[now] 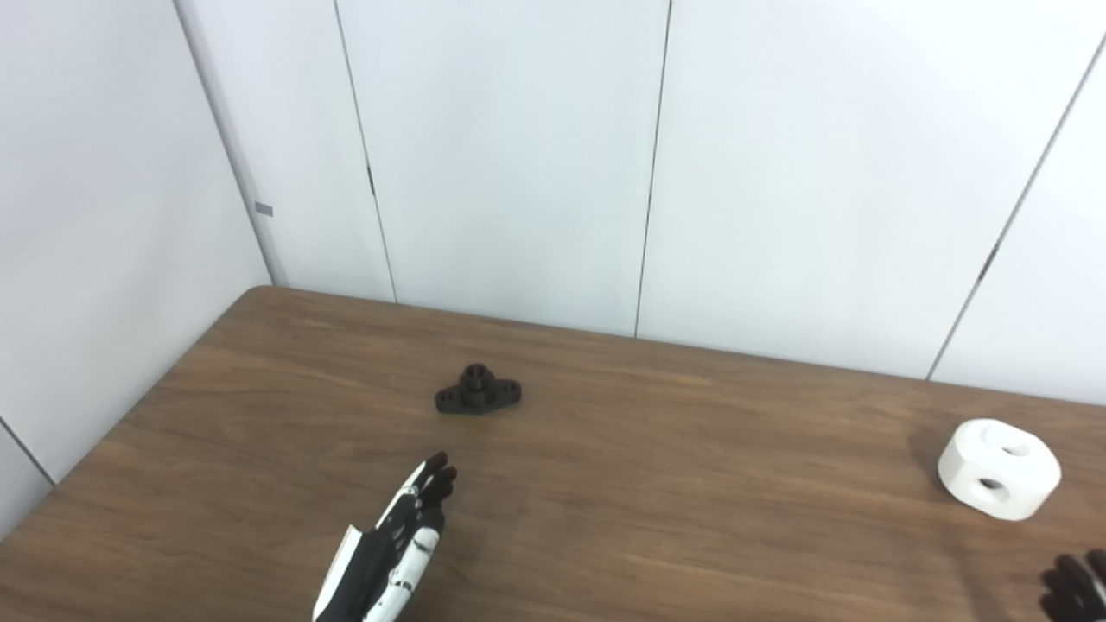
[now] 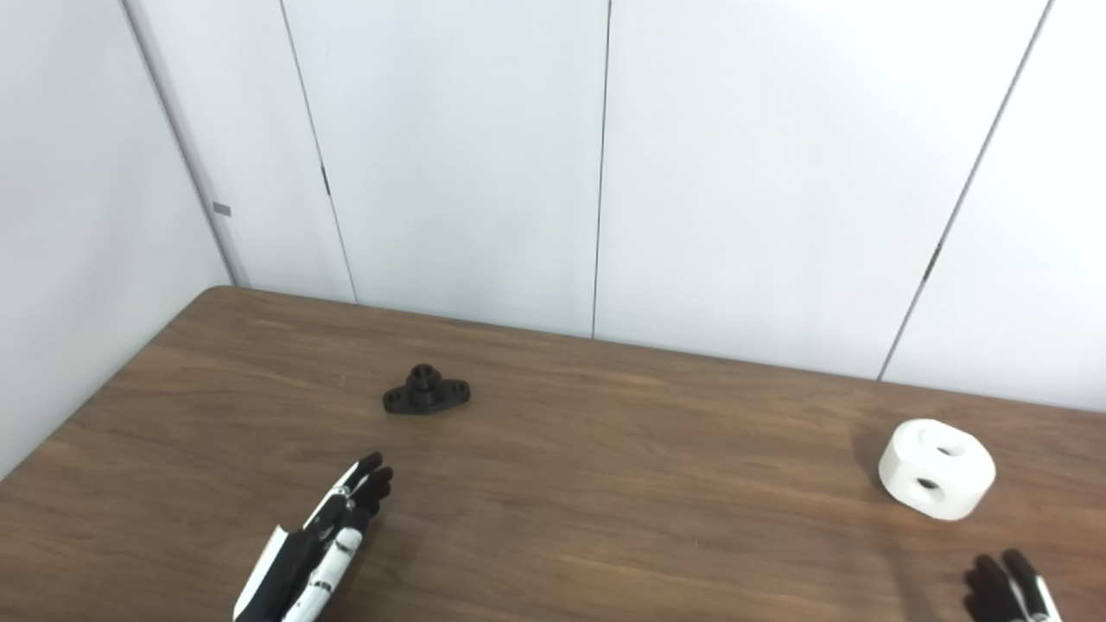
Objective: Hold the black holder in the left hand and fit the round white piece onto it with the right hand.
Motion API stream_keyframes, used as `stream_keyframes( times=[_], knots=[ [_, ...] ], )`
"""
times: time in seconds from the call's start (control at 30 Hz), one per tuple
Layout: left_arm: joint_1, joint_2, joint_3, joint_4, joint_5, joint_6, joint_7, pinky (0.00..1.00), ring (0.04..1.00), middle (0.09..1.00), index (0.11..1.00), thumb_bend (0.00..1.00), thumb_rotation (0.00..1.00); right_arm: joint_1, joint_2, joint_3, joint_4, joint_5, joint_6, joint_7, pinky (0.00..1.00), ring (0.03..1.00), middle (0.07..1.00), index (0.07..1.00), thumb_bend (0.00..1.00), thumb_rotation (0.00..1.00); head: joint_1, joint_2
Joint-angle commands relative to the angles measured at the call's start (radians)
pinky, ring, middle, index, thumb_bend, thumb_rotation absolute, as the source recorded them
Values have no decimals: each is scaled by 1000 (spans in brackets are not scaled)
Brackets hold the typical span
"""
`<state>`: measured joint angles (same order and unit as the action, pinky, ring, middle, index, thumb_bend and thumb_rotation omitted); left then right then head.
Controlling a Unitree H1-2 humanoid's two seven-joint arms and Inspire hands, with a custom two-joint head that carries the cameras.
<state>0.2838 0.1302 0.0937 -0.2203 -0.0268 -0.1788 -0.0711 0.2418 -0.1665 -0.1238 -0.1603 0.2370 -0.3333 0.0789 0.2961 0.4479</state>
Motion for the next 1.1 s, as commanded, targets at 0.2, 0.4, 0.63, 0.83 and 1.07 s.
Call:
stream_keyframes(
  times=[0.2,0.4,0.63,0.83,1.07],
  knots=[
    [-4,-35,-30,-29,141,29,43,934,926,925,943,476,347,5,7,10,226,-30,-11,16,814,881,890,875,712,950,-15,2],
    [-77,6,-17,-97,168,98,42,933,927,913,930,639,177,9,13,12,220,-31,-23,16,780,862,877,861,793,905,-25,7],
    [-151,45,-6,-162,263,224,40,879,914,921,922,771,206,17,17,13,208,-32,-21,14,785,860,877,862,821,897,-21,8],
    [-210,107,-13,-170,388,305,21,899,933,941,929,807,314,14,18,13,212,-31,-21,13,798,866,880,869,826,899,-22,9],
    [-295,183,-18,-124,458,386,-7,886,958,975,958,802,387,7,22,12,223,-17,-26,16,807,865,877,863,820,881,-24,9]
  ],
)
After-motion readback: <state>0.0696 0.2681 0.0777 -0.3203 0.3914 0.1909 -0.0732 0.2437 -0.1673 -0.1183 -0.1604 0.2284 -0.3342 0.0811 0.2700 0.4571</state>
